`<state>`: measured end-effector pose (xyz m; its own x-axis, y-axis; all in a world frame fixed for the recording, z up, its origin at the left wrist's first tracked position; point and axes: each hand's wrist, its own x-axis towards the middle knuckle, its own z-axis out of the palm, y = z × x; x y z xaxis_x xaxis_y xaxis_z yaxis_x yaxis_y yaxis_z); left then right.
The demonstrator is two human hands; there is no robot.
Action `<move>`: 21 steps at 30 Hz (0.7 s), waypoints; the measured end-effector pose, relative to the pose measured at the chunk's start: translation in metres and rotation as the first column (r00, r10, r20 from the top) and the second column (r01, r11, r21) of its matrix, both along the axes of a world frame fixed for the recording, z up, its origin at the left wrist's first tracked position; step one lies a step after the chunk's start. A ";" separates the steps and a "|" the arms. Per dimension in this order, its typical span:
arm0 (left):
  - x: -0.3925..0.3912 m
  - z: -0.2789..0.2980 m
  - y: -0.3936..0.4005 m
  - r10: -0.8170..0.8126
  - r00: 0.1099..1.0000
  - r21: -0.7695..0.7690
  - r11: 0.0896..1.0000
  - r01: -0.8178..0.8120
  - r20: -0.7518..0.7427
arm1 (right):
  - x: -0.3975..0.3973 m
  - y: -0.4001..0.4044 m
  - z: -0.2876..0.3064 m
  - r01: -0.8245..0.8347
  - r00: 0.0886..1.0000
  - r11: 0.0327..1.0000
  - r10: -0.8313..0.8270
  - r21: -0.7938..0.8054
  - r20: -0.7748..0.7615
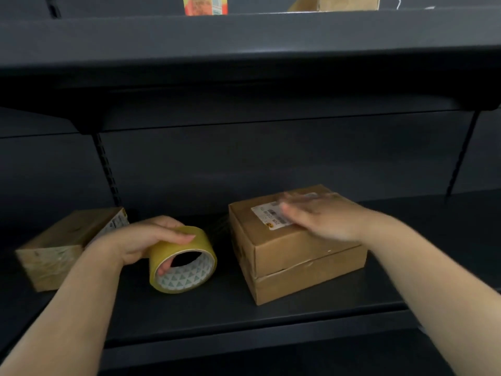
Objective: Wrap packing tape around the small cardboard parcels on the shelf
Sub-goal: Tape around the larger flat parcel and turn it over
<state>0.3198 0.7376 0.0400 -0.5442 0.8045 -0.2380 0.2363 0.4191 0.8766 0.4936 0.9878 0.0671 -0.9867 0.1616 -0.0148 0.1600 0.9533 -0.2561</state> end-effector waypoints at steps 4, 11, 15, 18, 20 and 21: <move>0.001 -0.003 0.000 0.018 1.000 0.018 1.000 -0.018 0.004 | 0.017 0.051 -0.009 0.333 0.939 0.932 -0.342 -0.141 -0.042; 0.006 -0.005 -0.001 0.014 1.000 0.060 0.998 -0.014 -0.006 | 0.009 0.051 0.000 0.419 0.903 0.905 -0.424 0.070 0.068; 0.007 -0.005 -0.004 0.006 1.000 0.059 0.998 -0.006 -0.004 | 0.014 0.010 0.003 0.238 0.970 0.922 -0.211 0.306 -0.117; 0.008 -0.005 -0.005 -0.023 1.000 0.074 0.997 0.023 0.005 | 0.023 -0.041 -0.002 -0.143 0.979 0.918 0.186 0.370 -0.085; 0.006 -0.006 -0.010 -0.045 0.999 0.082 0.996 0.043 0.026 | 0.021 -0.053 -0.014 -0.195 0.968 0.894 0.241 0.404 -0.065; 0.004 -0.006 -0.014 -0.070 0.996 0.087 0.994 0.065 0.053 | 0.021 -0.056 -0.020 -0.188 0.954 0.879 0.269 0.438 -0.131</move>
